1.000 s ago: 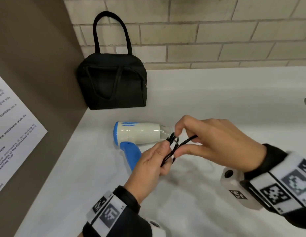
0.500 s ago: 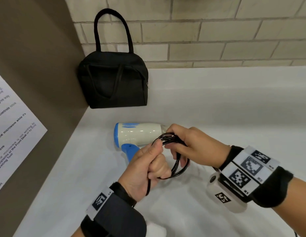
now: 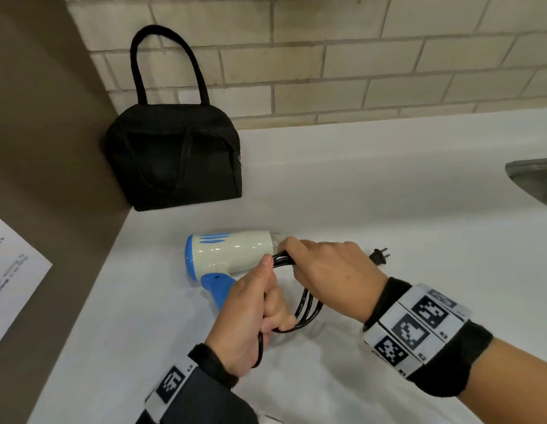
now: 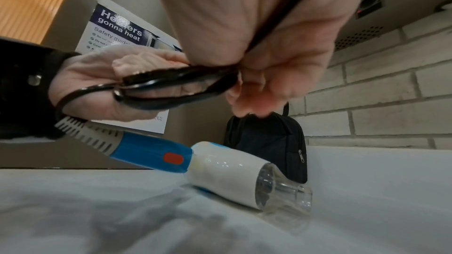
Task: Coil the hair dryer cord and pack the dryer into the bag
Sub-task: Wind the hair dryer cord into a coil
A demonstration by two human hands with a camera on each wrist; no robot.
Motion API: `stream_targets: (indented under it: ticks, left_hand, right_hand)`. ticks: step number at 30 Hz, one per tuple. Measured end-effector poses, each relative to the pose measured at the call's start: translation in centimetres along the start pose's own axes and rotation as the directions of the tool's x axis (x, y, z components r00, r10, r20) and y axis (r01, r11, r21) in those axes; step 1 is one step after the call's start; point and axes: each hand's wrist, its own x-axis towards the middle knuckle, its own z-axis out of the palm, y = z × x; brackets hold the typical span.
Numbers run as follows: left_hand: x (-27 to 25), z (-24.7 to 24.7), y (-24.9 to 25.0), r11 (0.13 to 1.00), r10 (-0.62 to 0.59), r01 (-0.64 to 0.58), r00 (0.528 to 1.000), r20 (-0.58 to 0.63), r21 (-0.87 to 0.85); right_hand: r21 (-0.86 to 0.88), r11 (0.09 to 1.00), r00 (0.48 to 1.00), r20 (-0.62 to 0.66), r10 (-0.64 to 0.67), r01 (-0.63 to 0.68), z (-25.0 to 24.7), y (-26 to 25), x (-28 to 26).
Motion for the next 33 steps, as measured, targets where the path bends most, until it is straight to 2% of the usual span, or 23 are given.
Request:
stream_targets:
  ticks: [2,4,6,7,9,12,14,16,19,22,23,25,27,29,30,32,33]
  left_hand:
    - [-0.1,-0.3,0.1,0.999,-0.042,0.042,0.999,0.026,-0.029]
    - [-0.2,-0.4,0.0,0.996,-0.076,0.078,0.995,0.057,-0.038]
    - [0.0,-0.4,-0.2,0.993,-0.101,0.105,0.991,0.083,-0.048]
    - [0.0,-0.4,-0.2,0.991,-0.112,0.118,0.990,0.087,-0.063]
    - [0.1,-0.6,-0.2,0.985,-0.129,0.138,0.988,0.089,-0.102]
    - [-0.1,-1.1,0.0,0.982,-0.113,0.122,0.991,0.066,-0.146]
    - [-0.4,-1.4,0.5,0.973,-0.090,0.094,0.996,0.030,-0.212]
    - [-0.5,-1.8,1.0,0.959,-0.061,0.059,0.998,0.003,-0.278]
    - [-0.8,-1.9,1.3,0.949,-0.030,0.017,0.999,-0.037,-0.315]
    - [-0.7,-2.1,1.5,0.931,-0.011,-0.020,0.996,-0.083,-0.363]
    - [-0.6,-2.2,1.6,0.926,-0.008,-0.028,0.995,-0.095,-0.376]
    - [-0.4,-2.3,1.7,0.922,0.000,-0.047,0.993,-0.121,-0.384]
    - [-0.2,-2.0,1.6,0.929,0.022,-0.080,0.987,-0.161,-0.360]
    - [0.0,-1.5,1.4,0.944,0.064,-0.125,0.977,-0.204,-0.305]
    - [0.1,-1.2,1.4,0.952,0.090,-0.149,0.971,-0.220,-0.268]
    - [0.4,-0.2,1.4,0.959,0.153,-0.203,0.957,-0.245,-0.196]
    - [0.6,0.3,1.4,0.960,0.190,-0.234,0.948,-0.254,-0.155]
  right_hand:
    - [0.065,0.991,0.992,-0.064,-0.111,0.115,0.0,-0.1,0.0]
    - [0.073,0.968,0.971,-0.051,-0.236,0.239,0.1,0.5,0.0]
    - [0.139,0.942,0.952,-0.031,-0.304,0.305,0.0,1.0,0.2]
    - [0.247,0.921,0.952,-0.037,-0.303,0.302,-0.3,1.1,0.4]
    - [0.497,0.839,0.972,-0.049,-0.228,0.222,-0.2,0.8,0.8]
    - [0.739,0.672,0.997,0.077,-0.019,-0.044,-0.2,0.9,0.7]
    - [0.783,0.593,0.982,0.156,0.103,-0.186,0.0,2.2,-0.5]
    - [0.764,0.591,0.965,0.188,0.182,-0.260,0.5,3.9,-2.1]
    - [0.796,0.557,0.965,0.126,0.230,-0.237,1.3,5.2,-3.8]
    - [0.907,0.407,0.937,-0.045,0.346,-0.107,1.4,5.3,-4.2]
    - [0.915,0.400,0.916,-0.107,0.386,-0.062,1.3,5.4,-4.2]
    - [0.851,0.524,0.884,-0.225,0.409,-0.026,1.4,5.7,-4.0]
    - [0.655,0.753,0.891,-0.301,0.340,-0.066,1.5,5.5,-3.6]
    - [0.372,0.924,0.959,-0.221,0.177,-0.085,1.7,4.7,-3.2]
    - [0.245,0.967,0.984,-0.146,0.102,-0.064,1.8,4.0,-3.0]
    - [0.099,0.995,1.000,0.010,-0.017,0.016,1.3,2.2,-2.8]
    - [0.082,0.993,0.993,0.076,-0.087,0.081,0.9,1.2,-2.8]
